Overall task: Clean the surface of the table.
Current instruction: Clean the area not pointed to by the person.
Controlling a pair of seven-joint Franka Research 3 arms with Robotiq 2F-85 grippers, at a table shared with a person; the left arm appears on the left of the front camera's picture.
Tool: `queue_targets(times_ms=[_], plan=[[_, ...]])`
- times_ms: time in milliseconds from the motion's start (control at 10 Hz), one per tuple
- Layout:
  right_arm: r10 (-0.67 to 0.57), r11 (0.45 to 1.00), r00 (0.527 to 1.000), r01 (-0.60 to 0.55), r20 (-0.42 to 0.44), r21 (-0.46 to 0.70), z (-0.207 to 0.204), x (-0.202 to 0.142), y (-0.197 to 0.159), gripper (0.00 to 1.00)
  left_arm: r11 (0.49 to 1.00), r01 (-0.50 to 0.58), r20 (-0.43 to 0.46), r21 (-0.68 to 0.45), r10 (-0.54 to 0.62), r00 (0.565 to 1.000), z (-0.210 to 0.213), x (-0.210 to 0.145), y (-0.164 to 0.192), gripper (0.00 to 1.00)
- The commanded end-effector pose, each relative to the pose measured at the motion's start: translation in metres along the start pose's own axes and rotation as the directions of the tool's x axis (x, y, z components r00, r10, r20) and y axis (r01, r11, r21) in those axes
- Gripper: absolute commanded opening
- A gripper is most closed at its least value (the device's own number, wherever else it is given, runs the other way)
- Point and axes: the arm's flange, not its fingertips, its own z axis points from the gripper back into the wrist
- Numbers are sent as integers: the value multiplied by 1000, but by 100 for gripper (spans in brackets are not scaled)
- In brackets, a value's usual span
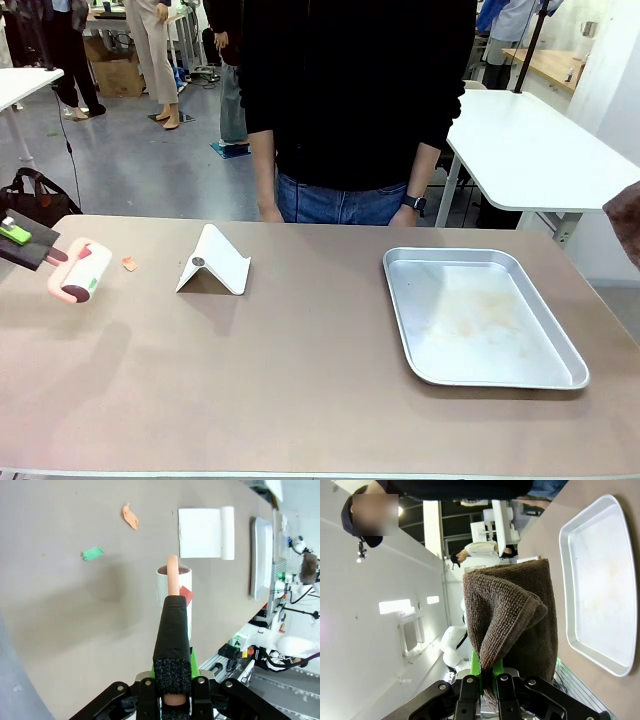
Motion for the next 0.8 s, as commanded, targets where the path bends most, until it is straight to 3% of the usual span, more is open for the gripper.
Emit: queue_targets(times_ms=[0, 700], plan=[[3, 1000, 1000, -3, 0, 0, 0, 0, 1, 10, 999, 12, 37, -37, -11, 999, 13, -3, 11, 22], [3, 1000, 1000, -3, 0, 0, 0, 0, 1, 10, 993, -117, 113, -1, 116, 987, 50, -11, 86, 22]])
